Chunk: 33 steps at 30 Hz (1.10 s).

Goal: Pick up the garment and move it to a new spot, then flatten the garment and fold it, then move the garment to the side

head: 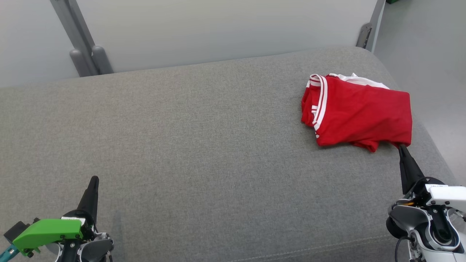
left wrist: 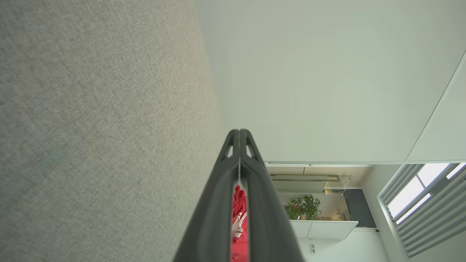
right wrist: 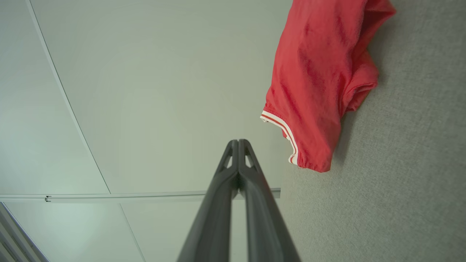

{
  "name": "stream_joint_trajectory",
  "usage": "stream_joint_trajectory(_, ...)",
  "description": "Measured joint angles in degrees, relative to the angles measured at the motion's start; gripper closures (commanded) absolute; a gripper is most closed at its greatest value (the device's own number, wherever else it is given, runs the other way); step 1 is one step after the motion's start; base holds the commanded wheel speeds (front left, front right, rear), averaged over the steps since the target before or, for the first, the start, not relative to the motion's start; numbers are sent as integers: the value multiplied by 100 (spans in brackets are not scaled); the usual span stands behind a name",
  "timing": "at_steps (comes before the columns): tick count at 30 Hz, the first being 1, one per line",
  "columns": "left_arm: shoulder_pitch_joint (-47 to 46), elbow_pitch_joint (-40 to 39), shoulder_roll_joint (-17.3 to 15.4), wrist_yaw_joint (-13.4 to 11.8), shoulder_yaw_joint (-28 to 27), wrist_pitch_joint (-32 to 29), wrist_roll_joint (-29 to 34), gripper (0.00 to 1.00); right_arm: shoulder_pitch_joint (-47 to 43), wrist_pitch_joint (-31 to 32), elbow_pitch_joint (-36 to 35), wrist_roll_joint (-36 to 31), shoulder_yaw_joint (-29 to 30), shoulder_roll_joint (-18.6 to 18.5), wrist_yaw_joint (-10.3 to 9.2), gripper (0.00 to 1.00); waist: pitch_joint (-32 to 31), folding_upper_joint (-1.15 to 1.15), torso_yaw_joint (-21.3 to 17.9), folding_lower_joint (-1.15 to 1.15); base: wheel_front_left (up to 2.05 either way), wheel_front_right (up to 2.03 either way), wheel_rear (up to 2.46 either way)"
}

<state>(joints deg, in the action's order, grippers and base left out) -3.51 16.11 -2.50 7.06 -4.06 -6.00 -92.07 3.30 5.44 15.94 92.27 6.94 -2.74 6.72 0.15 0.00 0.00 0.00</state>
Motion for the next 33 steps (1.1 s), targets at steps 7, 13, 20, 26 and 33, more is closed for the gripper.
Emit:
stream_joint_trajectory(7, 0, -1, 1, 0, -1, 0, 0, 100, 1, 21, 0, 0, 2, 2, 0, 100, 0, 0, 0, 0, 0, 0, 0)
stream_joint_trajectory(13, 0, -2, 1, 0, -3, 0, 0, 100, 1, 23, 0, 0, 3, 2, 0, 100, 0, 0, 0, 0, 0, 0, 0)
stream_joint_trajectory(20, 0, -4, 1, 0, -3, 0, 0, 100, 1, 23, 0, 0, 5, 3, 1, 100, 1, 0, 0, 0, 0, 0, 0)
stream_joint_trajectory(26, 0, -7, 2, 0, -4, 0, 0, 100, 1, 23, -1, 0, 5, 4, 1, 100, 1, 0, 0, 0, 0, 0, 0)
stream_joint_trajectory(33, 0, -8, 2, 0, -5, 0, 0, 100, 1, 24, -1, 0, 7, 5, 1, 100, 1, 0, 0, 0, 0, 0, 0)
